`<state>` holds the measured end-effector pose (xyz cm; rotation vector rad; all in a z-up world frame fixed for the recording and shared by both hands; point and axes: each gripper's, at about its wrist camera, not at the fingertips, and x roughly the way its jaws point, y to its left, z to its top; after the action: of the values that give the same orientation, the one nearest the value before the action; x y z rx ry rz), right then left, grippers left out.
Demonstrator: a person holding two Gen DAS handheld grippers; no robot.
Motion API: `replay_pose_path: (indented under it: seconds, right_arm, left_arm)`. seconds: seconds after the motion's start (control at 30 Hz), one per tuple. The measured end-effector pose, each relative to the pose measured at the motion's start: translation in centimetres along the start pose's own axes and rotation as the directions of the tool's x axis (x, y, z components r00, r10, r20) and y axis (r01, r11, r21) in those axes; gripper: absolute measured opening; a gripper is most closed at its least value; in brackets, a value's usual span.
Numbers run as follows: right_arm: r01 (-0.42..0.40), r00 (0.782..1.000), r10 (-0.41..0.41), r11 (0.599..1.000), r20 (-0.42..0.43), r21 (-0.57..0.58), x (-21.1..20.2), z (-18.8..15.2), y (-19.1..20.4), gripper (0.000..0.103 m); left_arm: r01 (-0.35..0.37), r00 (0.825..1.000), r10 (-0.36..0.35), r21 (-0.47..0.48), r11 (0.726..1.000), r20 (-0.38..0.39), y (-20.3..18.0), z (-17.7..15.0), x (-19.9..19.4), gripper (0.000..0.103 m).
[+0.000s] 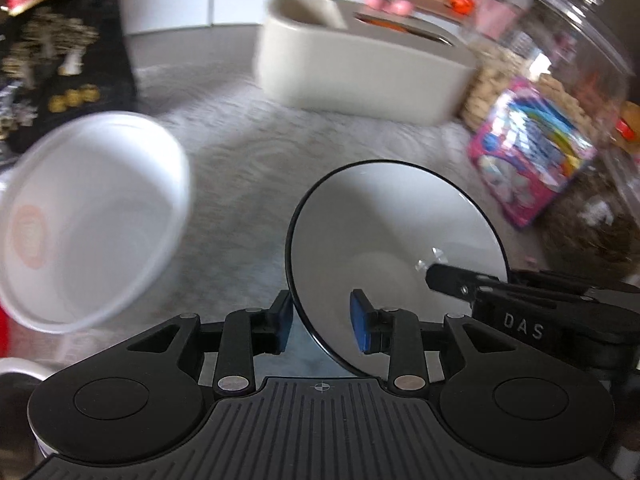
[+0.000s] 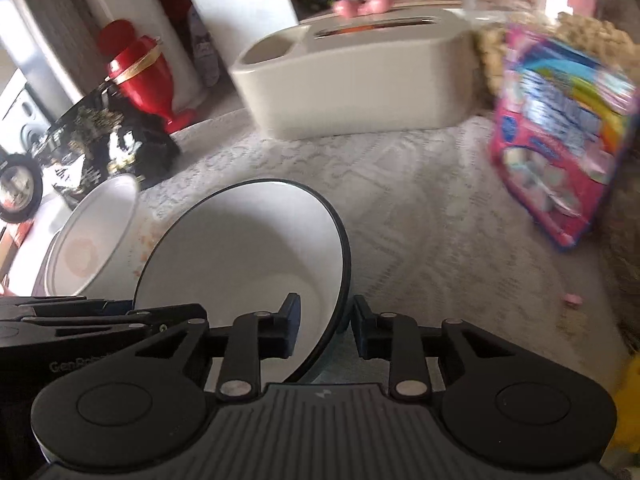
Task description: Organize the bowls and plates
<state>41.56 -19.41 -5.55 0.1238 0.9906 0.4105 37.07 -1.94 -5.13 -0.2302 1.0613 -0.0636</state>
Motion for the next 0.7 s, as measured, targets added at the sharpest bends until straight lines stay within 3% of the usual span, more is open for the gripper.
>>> replay_pose_path:
  seconds: [0.1,0.23,0.5,0.7]
  right_arm:
    - [0.024,0.999,-0.025,0.999,0.024,0.041,-1.0,-0.3,-2.0,0.027]
    - [-0.002,1.0,0.001,0.995,0.007,0.104,-1.0,-0.6,-4.1,0.027]
    - [-0.034,0.999,0.037,0.99,-0.019,0.136,0.2,-0.7,-4.2,0.034]
    - [-0.022,0.999,0.028,0.989,-0.035,0.149,1.3,-0.6,-4.3,0.034]
  left_arm:
    - [0.047,0.999,-0.046,0.022,0.999,-0.019,-1.3,0.4,0.7,0.034]
    - [0.035,0.999,-0.035,0.071,0.997,-0.007,-2.4,1.3,1.4,0.033]
    - [0.035,0.995,-0.029,0.07,0.997,-0.095,-2.6,2.5,4.7,0.032]
    - [0.039,0.996,-0.033,0.072,0.997,-0.08,-2.7,2.8,6.1,0.034]
